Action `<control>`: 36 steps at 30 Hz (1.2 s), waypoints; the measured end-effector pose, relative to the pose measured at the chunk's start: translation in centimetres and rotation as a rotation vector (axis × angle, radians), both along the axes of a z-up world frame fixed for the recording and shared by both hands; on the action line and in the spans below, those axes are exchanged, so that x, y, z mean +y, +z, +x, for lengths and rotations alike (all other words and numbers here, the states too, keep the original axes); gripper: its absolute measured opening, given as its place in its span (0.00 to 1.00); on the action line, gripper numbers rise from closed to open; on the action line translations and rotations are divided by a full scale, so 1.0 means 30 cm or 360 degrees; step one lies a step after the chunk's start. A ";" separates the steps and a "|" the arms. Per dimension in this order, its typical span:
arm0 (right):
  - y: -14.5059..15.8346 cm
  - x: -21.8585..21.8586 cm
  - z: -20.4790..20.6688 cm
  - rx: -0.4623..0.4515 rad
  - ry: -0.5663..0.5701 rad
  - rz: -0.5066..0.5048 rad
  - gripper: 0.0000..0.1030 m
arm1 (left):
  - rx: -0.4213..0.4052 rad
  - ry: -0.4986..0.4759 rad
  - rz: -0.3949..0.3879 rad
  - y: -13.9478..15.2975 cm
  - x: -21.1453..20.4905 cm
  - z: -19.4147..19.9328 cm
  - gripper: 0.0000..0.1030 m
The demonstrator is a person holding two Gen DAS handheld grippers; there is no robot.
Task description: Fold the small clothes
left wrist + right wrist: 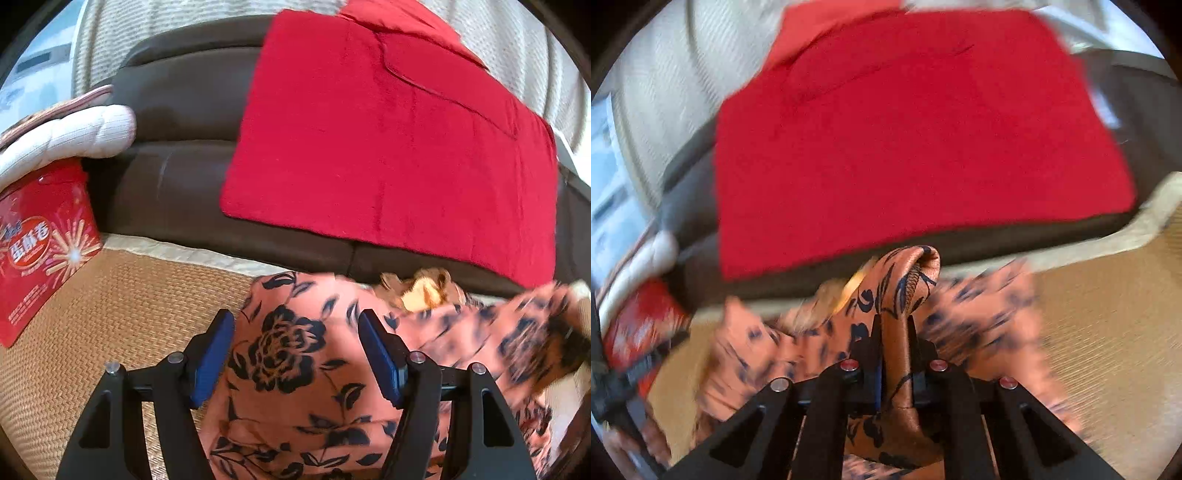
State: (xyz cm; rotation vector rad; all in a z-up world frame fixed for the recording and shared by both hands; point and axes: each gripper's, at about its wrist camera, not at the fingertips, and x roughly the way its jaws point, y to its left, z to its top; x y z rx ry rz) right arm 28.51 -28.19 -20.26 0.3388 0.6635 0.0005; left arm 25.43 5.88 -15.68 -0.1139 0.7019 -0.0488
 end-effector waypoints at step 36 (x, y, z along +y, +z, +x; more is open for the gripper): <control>-0.281 -0.147 0.094 0.0521 -0.0068 0.0004 0.39 | -0.0061 -0.0039 0.0322 -0.010 -0.164 -0.013 0.75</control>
